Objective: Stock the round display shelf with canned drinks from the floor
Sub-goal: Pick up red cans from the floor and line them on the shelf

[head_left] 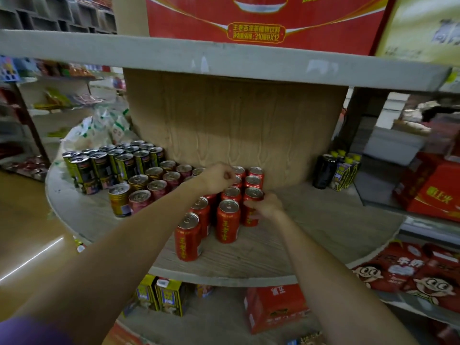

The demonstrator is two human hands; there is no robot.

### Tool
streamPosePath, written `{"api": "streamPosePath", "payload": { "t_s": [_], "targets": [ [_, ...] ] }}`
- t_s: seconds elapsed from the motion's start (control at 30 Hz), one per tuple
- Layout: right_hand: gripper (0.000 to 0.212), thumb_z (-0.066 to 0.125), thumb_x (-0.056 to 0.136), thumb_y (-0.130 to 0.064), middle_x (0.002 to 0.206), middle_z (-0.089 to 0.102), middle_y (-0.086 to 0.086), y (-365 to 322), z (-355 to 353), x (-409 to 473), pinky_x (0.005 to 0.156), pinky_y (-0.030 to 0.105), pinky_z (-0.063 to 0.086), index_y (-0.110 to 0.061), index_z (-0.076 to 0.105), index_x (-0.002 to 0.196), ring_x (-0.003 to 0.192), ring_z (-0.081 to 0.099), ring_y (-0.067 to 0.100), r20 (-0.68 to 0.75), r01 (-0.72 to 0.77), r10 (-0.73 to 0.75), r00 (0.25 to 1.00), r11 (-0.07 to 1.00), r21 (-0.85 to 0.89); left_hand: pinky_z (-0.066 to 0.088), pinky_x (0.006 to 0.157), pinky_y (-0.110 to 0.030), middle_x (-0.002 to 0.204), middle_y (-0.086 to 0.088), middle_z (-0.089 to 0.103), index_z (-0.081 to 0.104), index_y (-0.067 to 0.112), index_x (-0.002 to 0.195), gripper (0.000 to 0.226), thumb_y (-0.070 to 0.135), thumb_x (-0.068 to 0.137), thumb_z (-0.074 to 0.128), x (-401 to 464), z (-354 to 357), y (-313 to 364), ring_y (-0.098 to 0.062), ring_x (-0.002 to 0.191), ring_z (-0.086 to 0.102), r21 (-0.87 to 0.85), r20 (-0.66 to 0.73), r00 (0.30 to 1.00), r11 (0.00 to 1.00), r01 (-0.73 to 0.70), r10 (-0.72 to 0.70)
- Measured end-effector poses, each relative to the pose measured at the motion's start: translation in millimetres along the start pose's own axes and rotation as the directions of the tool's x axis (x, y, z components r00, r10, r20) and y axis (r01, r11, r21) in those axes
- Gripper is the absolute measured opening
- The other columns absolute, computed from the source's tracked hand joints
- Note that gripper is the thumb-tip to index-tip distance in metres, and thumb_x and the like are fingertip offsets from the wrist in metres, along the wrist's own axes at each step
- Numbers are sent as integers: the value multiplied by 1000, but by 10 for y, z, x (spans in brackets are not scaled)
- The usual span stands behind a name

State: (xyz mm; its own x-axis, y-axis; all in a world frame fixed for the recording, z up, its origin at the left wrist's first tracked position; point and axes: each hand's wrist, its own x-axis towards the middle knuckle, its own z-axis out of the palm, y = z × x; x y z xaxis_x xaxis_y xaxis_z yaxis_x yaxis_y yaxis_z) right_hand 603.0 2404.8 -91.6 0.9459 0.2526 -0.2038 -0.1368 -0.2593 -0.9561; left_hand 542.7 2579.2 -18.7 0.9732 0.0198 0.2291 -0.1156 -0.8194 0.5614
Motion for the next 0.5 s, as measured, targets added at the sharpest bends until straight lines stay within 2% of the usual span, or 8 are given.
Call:
{"api": "streamPosePath", "payload": {
  "t_s": [0.07,0.13,0.2,0.27,0.3,0.37,0.43,0.5],
  "targets": [
    [40,76,72,10,113,68,15,-4,-48,13,77,45,60,-7,64,106,99,67,31,31,-14,15,999,999,-30,45,64,-8,90,-3,69,72,9,96,12,17,92,63,58,15,27,-9,79,61,-41,30,1000,999,-5,6],
    [41,69,73,15,101,69,13,14,-139,-11,78,43,60,-6,63,108,92,69,29,19,22,-21,1000,996,-83,53,74,-18,90,-3,71,72,13,93,11,17,93,61,151,66,93,-14,83,66,-75,58,998,997,-20,24],
    [39,70,72,12,90,69,9,53,-266,-58,60,31,58,-9,63,106,75,68,22,-14,60,-62,998,989,-133,57,78,-32,89,-6,72,71,12,94,11,17,94,61,245,163,229,-20,84,69,-106,103,994,994,-32,43],
    [27,72,74,5,73,64,5,126,-433,-101,48,26,50,-16,61,86,58,59,14,-105,50,-72,992,979,-200,57,79,-37,87,-10,70,70,5,95,11,11,93,61,299,326,424,-26,83,70,-126,152,983,989,-80,99],
    [27,72,75,3,67,60,2,193,-536,-108,49,30,51,-19,56,78,54,55,14,-159,33,-73,985,970,-242,57,78,-37,85,-11,69,69,1,94,11,7,93,60,298,436,531,-26,81,69,-137,180,975,985,-109,133],
    [24,66,80,0,64,57,3,349,-783,-138,51,32,51,-19,55,73,52,54,18,-223,19,-93,970,949,-314,53,71,-28,83,-9,68,69,0,93,10,6,92,60,270,701,744,-21,76,66,-116,241,950,977,-176,200],
    [19,60,83,-3,72,65,6,554,-1093,-164,57,33,55,-20,61,75,63,62,25,-281,5,-117,953,930,-369,46,70,-24,86,-7,69,70,3,93,11,8,91,61,246,1007,954,-15,78,61,-97,280,926,967,-237,255],
    [20,60,83,-2,77,70,7,733,-1435,-300,59,33,57,-20,66,77,69,66,26,-327,-60,-56,943,941,-333,41,69,-21,92,-9,70,71,4,95,12,8,90,61,242,1327,1173,-13,81,58,-81,291,915,960,-268,280]
  ]
}}
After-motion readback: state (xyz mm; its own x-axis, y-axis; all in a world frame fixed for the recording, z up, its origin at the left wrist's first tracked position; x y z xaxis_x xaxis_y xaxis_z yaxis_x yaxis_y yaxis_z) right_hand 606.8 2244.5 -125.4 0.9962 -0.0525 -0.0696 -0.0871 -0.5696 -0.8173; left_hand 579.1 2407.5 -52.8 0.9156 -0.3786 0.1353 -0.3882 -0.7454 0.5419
